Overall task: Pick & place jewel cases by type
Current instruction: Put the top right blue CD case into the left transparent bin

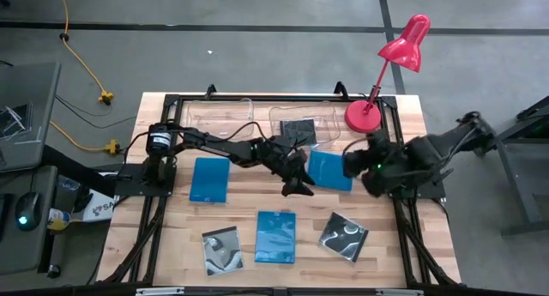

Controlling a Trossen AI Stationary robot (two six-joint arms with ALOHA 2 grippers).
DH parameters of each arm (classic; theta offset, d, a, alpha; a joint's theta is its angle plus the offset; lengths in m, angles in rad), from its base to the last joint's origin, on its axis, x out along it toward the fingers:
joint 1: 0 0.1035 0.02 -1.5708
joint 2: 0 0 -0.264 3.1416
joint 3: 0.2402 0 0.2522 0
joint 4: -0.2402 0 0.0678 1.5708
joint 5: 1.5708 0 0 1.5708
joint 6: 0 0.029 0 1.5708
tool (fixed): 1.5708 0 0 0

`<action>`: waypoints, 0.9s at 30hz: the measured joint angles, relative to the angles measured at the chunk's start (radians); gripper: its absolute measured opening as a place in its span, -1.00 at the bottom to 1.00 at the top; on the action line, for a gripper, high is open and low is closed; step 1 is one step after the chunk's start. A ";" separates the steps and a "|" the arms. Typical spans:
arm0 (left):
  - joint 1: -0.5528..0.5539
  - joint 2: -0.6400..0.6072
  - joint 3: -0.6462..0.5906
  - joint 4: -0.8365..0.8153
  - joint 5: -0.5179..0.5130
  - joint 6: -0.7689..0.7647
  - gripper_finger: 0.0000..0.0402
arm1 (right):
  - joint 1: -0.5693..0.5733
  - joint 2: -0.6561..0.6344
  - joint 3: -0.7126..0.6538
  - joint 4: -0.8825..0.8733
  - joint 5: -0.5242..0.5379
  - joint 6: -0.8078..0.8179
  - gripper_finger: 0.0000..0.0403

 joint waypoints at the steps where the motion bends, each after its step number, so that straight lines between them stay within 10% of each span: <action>1: 0.008 0.000 0.000 -0.001 0.009 0.001 0.45 | -0.020 -0.040 -0.065 0.052 -0.016 -0.005 -0.46; 14: 0.071 0.000 0.000 -0.058 0.015 0.000 0.45 | -0.165 -0.366 -0.777 0.700 -0.311 0.126 -0.46; 27: 0.100 -0.001 0.000 -0.390 -0.164 0.127 0.45 | -0.178 -0.368 -0.893 0.748 -0.451 0.115 -0.46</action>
